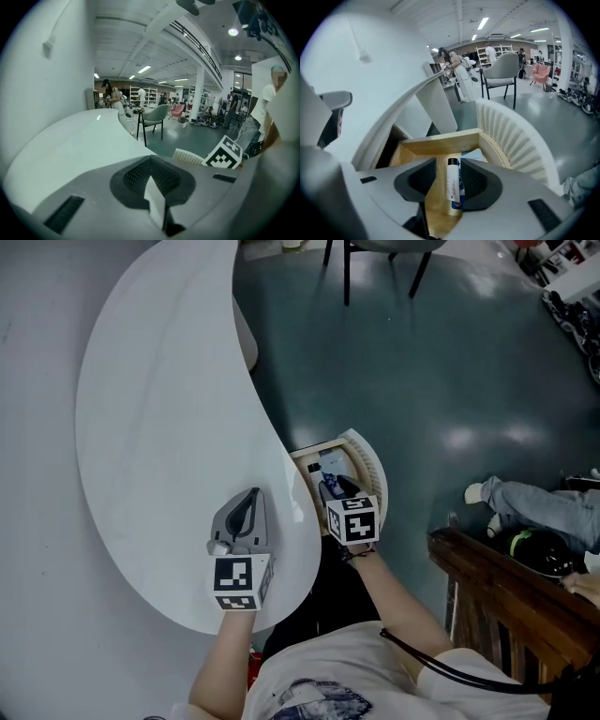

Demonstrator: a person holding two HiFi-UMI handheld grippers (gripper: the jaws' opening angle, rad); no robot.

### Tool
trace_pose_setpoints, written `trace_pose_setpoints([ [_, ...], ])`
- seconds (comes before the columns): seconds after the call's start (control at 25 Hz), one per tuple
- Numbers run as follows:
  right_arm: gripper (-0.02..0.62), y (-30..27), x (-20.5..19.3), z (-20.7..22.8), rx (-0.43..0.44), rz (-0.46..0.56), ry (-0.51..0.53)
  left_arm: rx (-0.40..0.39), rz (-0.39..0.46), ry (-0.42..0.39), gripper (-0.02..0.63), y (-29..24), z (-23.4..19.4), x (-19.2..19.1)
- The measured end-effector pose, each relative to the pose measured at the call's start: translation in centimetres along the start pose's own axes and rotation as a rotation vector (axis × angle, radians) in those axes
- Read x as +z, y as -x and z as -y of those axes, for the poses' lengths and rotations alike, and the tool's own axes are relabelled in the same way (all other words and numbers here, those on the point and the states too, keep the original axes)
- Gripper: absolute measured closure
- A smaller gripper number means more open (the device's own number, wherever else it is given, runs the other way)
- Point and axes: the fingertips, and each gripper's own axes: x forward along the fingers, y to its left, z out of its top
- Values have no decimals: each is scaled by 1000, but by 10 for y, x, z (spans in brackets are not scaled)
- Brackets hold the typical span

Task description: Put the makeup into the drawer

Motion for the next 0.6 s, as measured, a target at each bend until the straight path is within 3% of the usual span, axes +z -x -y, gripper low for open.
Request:
trace_pose_setpoints([
  [0.2, 422, 61, 25, -32, -10, 111, 9, 3, 61, -21, 560, 54, -9, 11],
  [0.6, 444, 187, 40, -151, 33, 295, 105, 64, 180, -24, 560, 201, -37, 16],
])
